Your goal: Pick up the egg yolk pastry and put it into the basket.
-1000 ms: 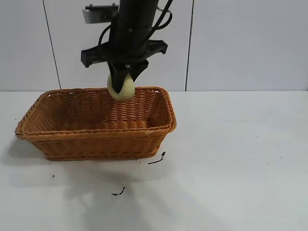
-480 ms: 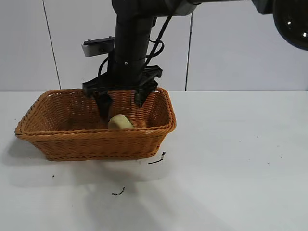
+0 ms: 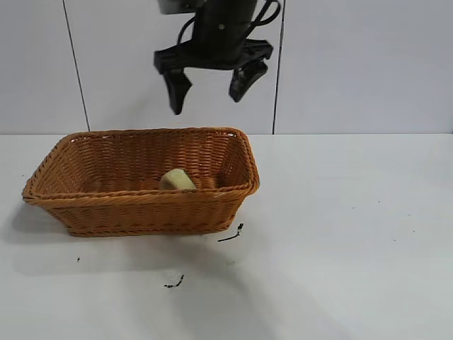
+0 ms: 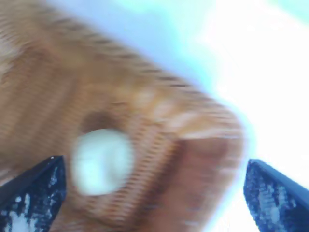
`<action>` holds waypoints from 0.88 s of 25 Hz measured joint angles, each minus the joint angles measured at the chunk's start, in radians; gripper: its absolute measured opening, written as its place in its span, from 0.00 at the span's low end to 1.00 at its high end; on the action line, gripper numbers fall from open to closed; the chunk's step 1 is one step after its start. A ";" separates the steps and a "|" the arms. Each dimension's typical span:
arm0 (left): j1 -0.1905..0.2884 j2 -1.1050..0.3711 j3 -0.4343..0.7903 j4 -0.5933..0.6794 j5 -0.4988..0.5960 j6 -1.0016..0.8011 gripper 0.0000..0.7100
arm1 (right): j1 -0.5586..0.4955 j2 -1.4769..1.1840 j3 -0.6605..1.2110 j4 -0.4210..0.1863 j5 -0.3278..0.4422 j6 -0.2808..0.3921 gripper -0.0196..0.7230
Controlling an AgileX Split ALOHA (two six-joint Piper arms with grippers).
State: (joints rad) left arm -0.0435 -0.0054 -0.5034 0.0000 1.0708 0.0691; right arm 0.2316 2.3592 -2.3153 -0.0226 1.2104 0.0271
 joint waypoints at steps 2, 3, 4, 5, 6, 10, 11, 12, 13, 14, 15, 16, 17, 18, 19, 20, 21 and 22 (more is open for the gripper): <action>0.000 0.000 0.000 0.000 0.000 0.000 0.98 | -0.069 0.000 0.000 0.006 0.000 -0.002 0.96; 0.000 0.000 0.000 0.000 0.000 0.000 0.98 | -0.105 0.000 0.000 0.010 0.000 -0.002 0.96; 0.000 0.000 0.000 0.000 0.000 0.000 0.98 | -0.137 0.000 0.000 0.011 0.000 -0.003 0.96; 0.000 0.000 0.000 0.000 0.000 0.000 0.98 | -0.166 0.000 0.000 0.011 0.000 -0.003 0.96; 0.000 0.000 0.000 0.000 0.000 0.000 0.98 | -0.187 0.000 0.000 0.013 0.000 -0.004 0.96; 0.000 0.000 0.000 0.000 0.000 0.000 0.98 | -0.234 -0.003 0.000 0.031 0.001 -0.004 0.96; 0.000 0.000 0.000 0.000 0.000 0.000 0.98 | -0.235 -0.010 0.001 0.031 0.001 -0.004 0.96; 0.000 0.000 0.000 0.000 0.000 0.000 0.98 | -0.235 -0.016 0.001 0.032 0.002 -0.004 0.96; 0.000 0.000 0.000 0.000 0.000 0.000 0.98 | -0.235 -0.026 0.001 0.033 0.002 -0.004 0.96; 0.000 0.000 0.000 0.000 0.000 0.000 0.98 | -0.235 -0.037 0.004 0.036 0.002 -0.004 0.96; 0.000 0.000 0.000 0.000 0.000 0.000 0.98 | -0.235 -0.053 0.013 0.036 0.001 -0.004 0.96; 0.000 0.000 0.000 0.000 0.000 0.000 0.98 | -0.235 -0.074 0.026 0.036 0.000 -0.004 0.96; 0.000 0.000 0.000 0.000 0.000 0.000 0.98 | -0.235 -0.093 0.048 0.036 0.001 -0.004 0.96; 0.000 0.000 0.000 0.000 0.000 0.000 0.98 | -0.235 -0.123 0.077 0.036 0.001 -0.006 0.96; 0.000 0.000 0.000 0.000 0.000 0.000 0.98 | -0.235 -0.156 0.114 0.036 0.001 -0.010 0.96; 0.000 0.000 0.000 0.000 0.000 0.000 0.98 | -0.235 -0.195 0.148 0.037 0.001 -0.013 0.96; 0.000 0.000 0.000 0.000 0.000 0.000 0.98 | -0.235 -0.230 0.196 0.037 0.001 -0.015 0.96; 0.000 0.000 0.000 0.000 0.000 0.000 0.98 | -0.235 -0.276 0.248 0.038 0.001 -0.017 0.96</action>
State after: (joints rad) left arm -0.0435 -0.0054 -0.5034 0.0000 1.0708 0.0691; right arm -0.0036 2.0830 -2.0669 0.0156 1.2112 0.0099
